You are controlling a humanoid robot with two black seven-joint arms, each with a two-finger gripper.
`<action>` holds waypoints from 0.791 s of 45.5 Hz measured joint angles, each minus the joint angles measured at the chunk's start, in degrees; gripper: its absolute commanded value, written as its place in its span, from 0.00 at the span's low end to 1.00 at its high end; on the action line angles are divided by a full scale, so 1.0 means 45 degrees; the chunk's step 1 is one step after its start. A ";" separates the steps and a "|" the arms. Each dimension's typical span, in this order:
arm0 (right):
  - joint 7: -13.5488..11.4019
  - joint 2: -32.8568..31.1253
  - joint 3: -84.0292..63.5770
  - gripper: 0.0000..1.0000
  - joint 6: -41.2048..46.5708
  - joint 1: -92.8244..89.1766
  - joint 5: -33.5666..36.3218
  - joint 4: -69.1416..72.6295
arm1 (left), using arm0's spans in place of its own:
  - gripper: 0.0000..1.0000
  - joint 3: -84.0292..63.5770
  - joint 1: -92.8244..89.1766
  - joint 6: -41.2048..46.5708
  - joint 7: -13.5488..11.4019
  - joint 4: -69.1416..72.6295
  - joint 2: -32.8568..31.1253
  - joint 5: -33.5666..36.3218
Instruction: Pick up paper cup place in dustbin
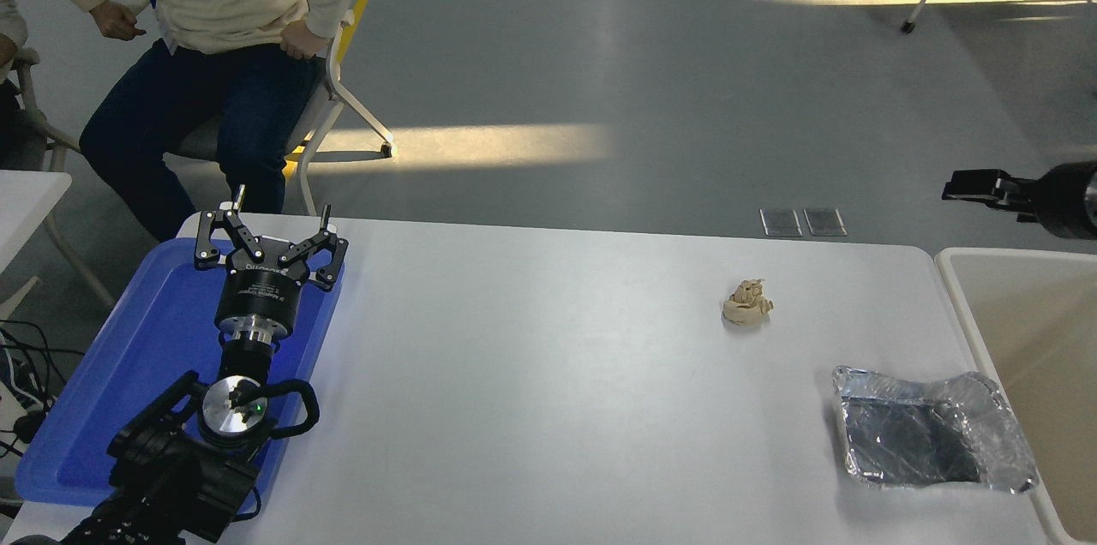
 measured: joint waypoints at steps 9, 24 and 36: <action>-0.0023 0.0219 -0.1747 1.00 -0.0079 0.2334 -0.0019 0.2997 | 1.00 0.0000 0.0001 0.0001 0.0000 0.0002 0.0001 -0.0002; -0.0070 0.2135 -0.4056 1.00 -0.0352 0.4855 0.2088 0.5718 | 1.00 0.0000 0.0001 0.0005 0.0001 0.0001 -0.0001 0.0003; -0.0643 0.3604 -0.4801 1.00 -0.0292 0.6496 0.4045 0.7712 | 1.00 0.0000 0.0001 0.0005 0.0016 0.0001 -0.0001 0.0005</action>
